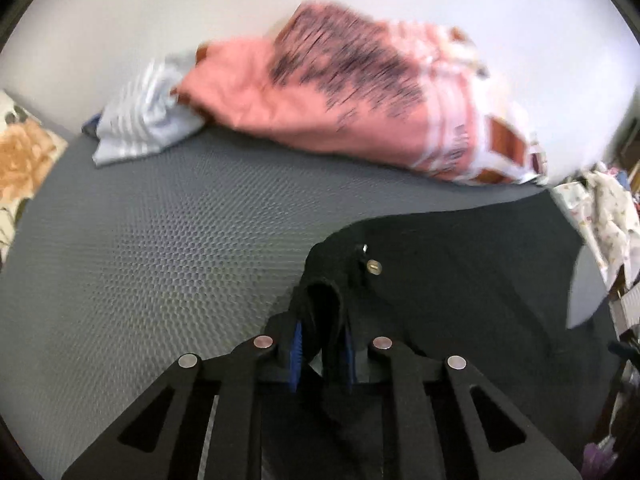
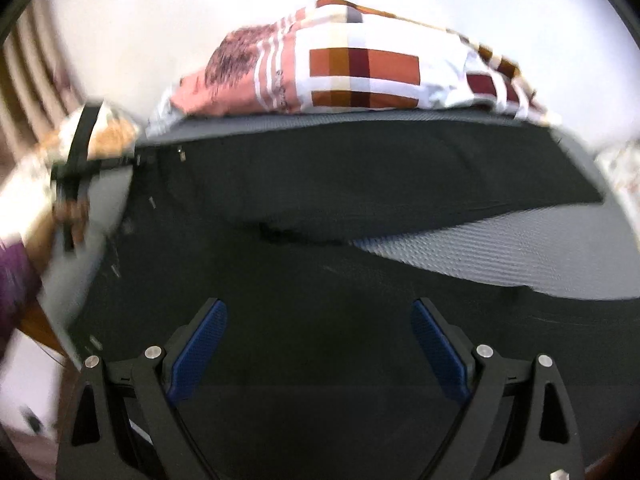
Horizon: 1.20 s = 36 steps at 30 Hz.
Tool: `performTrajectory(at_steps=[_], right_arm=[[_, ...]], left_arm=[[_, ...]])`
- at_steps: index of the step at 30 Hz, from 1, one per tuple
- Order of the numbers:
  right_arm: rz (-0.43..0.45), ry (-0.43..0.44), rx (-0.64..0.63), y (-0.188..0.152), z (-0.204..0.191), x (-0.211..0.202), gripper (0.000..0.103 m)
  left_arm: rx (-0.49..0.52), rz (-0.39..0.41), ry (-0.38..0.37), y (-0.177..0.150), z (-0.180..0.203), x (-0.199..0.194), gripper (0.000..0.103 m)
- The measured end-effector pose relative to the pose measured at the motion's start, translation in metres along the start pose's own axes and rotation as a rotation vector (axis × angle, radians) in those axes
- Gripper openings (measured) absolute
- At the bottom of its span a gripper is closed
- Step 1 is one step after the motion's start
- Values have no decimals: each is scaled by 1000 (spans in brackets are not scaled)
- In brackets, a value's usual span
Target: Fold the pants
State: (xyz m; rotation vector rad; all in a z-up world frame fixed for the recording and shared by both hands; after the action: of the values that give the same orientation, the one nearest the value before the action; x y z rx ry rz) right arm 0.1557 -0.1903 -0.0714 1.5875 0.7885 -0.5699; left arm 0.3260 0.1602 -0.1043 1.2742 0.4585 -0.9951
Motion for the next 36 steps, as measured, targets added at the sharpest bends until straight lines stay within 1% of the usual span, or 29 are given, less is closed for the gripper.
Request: performTrajectory(at_steps=[1, 3, 6, 8, 10, 11, 12, 15, 16, 17, 18, 19, 21, 24, 26, 28, 31, 33, 34, 36], right_arm=[[7, 29, 32, 8, 4, 1, 92], [22, 121, 109, 28, 13, 7, 92], [27, 290, 276, 57, 32, 23, 91], [-11, 406, 399, 74, 44, 45, 91], [-23, 478, 494, 87, 55, 62, 91], [-21, 485, 518, 93, 61, 71, 91], [-22, 472, 536, 99, 66, 79, 91], [-77, 482, 604, 106, 77, 112, 91], [-88, 475, 631, 107, 83, 122, 85], [-96, 473, 652, 108, 87, 131, 74], [-96, 473, 662, 107, 90, 136, 25], [-102, 451, 673, 105, 93, 138, 10], [-71, 435, 669, 98, 92, 128, 6], [-13, 360, 556, 80, 74, 86, 6], [9, 320, 466, 59, 56, 53, 6], [8, 290, 404, 30, 35, 24, 6], [-14, 259, 353, -10, 15, -1, 6], [-34, 268, 361, -38, 17, -10, 6], [-50, 266, 366, -51, 12, -8, 6], [-86, 269, 380, -77, 19, 0, 6]], left_arm=[[16, 27, -1, -4, 10, -13, 16], [66, 92, -10, -14, 34, -44, 16], [148, 162, -13, -38, 67, -86, 16], [163, 181, -36, -58, 81, -104, 16], [156, 190, -57, -79, 90, -120, 16], [147, 193, -71, -90, 94, -127, 16], [140, 195, -78, -99, 97, -133, 16], [105, 191, -91, -122, 105, -145, 16], [88, 179, -98, -128, 106, -147, 16], [77, 172, -97, -133, 109, -148, 16], [63, 162, -99, -137, 110, -148, 16], [50, 154, -98, -139, 111, -147, 16], [38, 143, -89, -143, 112, -146, 16], [19, 127, -72, -147, 106, -151, 16], [12, 110, -54, -155, 99, -158, 16], [3, 79, -27, -169, 91, -163, 17], [-3, 27, 13, -190, 83, -163, 17], [-3, 0, 32, -202, 78, -160, 17], [0, -16, 50, -210, 76, -156, 17], [10, -36, 71, -221, 73, -151, 17]])
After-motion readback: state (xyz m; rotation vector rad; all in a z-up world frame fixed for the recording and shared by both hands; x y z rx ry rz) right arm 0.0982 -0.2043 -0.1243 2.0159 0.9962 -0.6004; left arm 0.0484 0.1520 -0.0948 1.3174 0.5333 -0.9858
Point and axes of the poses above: each gripper's, at about its wrist camera, not at the fingertips, and x roughly the way its jaws point, z to its right, y to its top, the point moved 3 cm from there along x, roughly the way its jaws point, and after that the axes turned 6 degrees about -x, right-handed, at the moved point
